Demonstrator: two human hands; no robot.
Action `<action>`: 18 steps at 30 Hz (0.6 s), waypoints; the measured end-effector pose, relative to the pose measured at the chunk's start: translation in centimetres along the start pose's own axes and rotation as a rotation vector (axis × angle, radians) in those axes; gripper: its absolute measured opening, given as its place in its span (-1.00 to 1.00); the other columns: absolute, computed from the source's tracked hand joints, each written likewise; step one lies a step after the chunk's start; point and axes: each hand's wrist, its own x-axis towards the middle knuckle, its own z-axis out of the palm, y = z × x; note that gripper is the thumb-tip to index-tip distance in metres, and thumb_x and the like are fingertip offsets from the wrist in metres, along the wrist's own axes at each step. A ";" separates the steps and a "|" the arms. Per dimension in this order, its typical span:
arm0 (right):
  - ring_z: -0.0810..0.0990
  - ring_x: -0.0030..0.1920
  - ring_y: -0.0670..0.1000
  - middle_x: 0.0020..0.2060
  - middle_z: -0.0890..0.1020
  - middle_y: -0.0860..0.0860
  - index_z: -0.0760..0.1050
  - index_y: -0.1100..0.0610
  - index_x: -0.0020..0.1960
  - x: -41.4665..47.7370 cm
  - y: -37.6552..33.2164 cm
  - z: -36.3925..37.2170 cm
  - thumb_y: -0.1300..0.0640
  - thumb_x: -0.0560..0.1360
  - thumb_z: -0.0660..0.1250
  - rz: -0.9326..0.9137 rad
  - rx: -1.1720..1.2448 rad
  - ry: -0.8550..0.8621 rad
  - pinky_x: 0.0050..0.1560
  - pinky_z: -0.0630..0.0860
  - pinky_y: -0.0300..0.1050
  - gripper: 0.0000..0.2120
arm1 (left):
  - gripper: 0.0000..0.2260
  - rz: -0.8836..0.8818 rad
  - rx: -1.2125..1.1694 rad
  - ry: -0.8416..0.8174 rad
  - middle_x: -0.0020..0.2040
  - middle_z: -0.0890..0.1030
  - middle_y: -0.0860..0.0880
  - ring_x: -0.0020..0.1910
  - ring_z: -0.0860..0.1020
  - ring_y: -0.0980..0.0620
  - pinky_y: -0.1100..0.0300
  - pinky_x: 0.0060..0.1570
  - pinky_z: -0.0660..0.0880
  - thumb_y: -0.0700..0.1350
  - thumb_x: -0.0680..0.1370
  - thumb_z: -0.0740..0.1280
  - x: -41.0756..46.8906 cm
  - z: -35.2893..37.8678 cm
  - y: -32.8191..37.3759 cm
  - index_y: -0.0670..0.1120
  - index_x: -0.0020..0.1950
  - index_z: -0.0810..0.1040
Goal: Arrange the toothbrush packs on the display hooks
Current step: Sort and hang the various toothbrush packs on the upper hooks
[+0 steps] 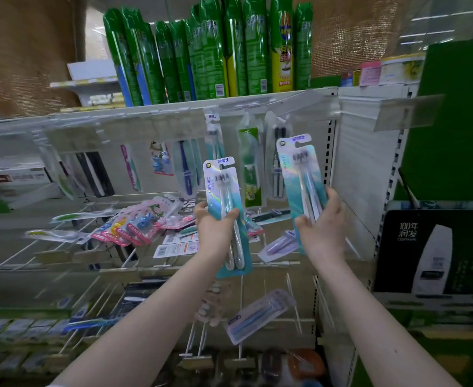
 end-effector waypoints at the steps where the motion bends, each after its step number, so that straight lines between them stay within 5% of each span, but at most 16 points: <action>1: 0.35 0.26 0.16 0.28 0.35 0.16 0.14 0.13 0.45 -0.3 -0.7 0.6 0.21 0.40 0.35 -0.008 -0.003 -0.021 0.19 0.39 0.05 -0.32 | -0.55 0.006 -0.022 -0.003 0.22 0.49 -0.10 0.08 0.51 -0.06 0.11 0.05 0.39 -0.13 0.50 0.39 0.3 -0.5 0.1 -0.06 0.26 0.21; 11: 0.37 0.24 0.17 0.28 0.30 0.17 0.14 0.11 0.48 -2.3 -7.3 8.0 0.17 0.41 0.34 -0.058 -0.018 -0.122 0.18 0.37 0.00 -0.30 | -0.45 0.008 -0.024 -0.056 0.07 0.36 -0.03 -0.02 0.40 -0.03 0.15 -0.02 0.33 -0.10 0.48 0.42 5.9 -7.6 1.0 -0.15 0.35 0.22; 15: 0.43 0.16 0.17 0.24 0.36 0.21 0.23 0.18 0.44 -2.9 -9.1 10.7 0.17 0.44 0.36 -0.084 -0.014 -0.060 0.06 0.34 -0.13 -0.38 | -0.44 -0.004 -0.006 -0.089 0.18 0.49 -0.11 0.10 0.49 -0.12 0.01 0.18 0.42 -0.09 0.44 0.47 8.7 -9.8 0.7 -0.15 0.31 0.25; 18: 0.44 0.11 0.16 0.21 0.39 0.23 0.28 0.20 0.41 -3.3 -10.3 12.6 0.14 0.47 0.36 -0.111 -0.024 -0.044 0.00 0.28 -0.20 -0.44 | -0.48 0.047 -0.006 -0.143 0.07 0.51 -0.09 0.01 0.50 -0.06 0.09 0.09 0.43 -0.13 0.45 0.46 10.6 -11.4 0.4 -0.16 0.27 0.25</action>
